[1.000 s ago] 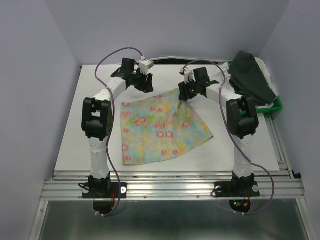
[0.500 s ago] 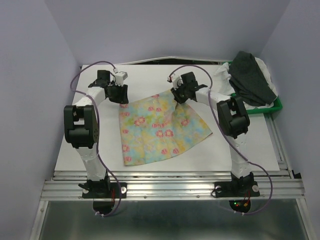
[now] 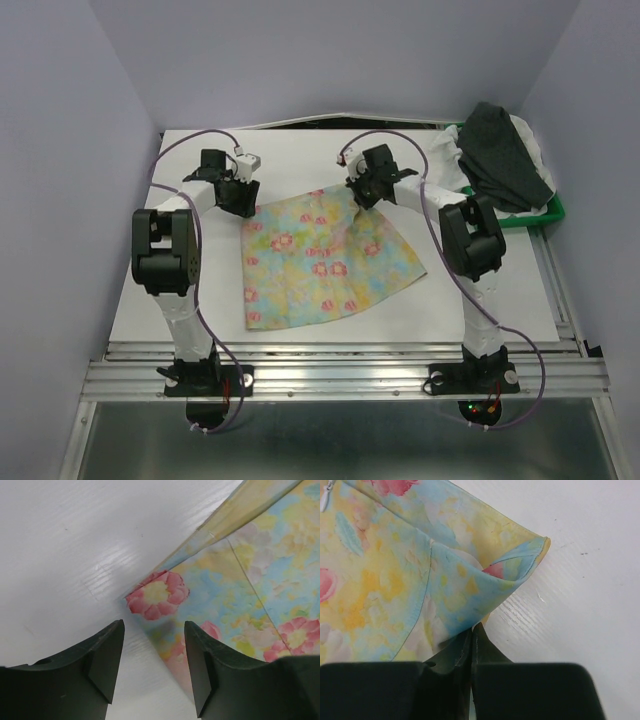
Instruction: Fold and stack the skirts
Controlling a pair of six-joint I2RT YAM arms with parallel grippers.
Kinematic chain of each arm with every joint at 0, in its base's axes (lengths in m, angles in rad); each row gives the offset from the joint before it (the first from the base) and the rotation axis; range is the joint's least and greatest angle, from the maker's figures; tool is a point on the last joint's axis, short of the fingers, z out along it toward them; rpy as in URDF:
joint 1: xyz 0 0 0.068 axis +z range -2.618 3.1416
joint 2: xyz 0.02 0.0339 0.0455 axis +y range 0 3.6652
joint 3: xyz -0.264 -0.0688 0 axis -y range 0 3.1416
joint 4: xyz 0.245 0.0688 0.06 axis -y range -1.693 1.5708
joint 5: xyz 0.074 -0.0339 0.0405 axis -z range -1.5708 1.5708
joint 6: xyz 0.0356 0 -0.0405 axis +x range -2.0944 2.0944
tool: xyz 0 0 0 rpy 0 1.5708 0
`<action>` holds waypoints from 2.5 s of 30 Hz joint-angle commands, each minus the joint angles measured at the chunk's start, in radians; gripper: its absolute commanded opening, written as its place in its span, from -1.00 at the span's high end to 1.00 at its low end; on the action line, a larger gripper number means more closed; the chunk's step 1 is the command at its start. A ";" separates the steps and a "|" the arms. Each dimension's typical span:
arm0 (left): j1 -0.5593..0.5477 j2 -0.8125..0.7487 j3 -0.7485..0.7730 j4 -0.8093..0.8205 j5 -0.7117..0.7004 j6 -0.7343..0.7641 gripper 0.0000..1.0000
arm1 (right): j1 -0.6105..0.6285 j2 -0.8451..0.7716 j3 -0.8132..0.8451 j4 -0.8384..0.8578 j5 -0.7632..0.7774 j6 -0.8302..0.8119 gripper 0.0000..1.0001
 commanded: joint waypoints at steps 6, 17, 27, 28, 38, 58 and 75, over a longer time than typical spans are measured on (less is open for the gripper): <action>0.006 0.151 0.099 -0.006 -0.016 -0.027 0.67 | -0.035 -0.084 -0.005 -0.120 -0.164 0.204 0.99; 0.129 0.090 -0.013 -0.072 0.191 -0.026 1.00 | -0.373 -0.091 -0.141 -0.228 -0.609 0.459 0.57; 0.128 0.111 0.079 -0.127 0.233 -0.007 0.48 | -0.373 0.022 0.185 -0.206 -0.555 0.502 -0.43; 0.128 0.107 0.077 -0.124 0.236 -0.010 0.28 | -0.364 0.039 0.217 -0.219 -0.549 0.485 -0.45; 0.128 0.048 0.034 -0.098 0.182 -0.064 -0.11 | -0.255 0.232 0.391 -0.242 -0.506 0.379 -0.43; 0.126 0.096 0.021 -0.089 0.210 -0.156 1.00 | -0.212 0.358 0.522 0.120 -0.180 0.385 0.71; 0.117 -0.326 -0.153 -0.082 0.104 -0.021 -0.30 | -0.160 -0.274 -0.067 -0.101 0.066 0.241 -0.43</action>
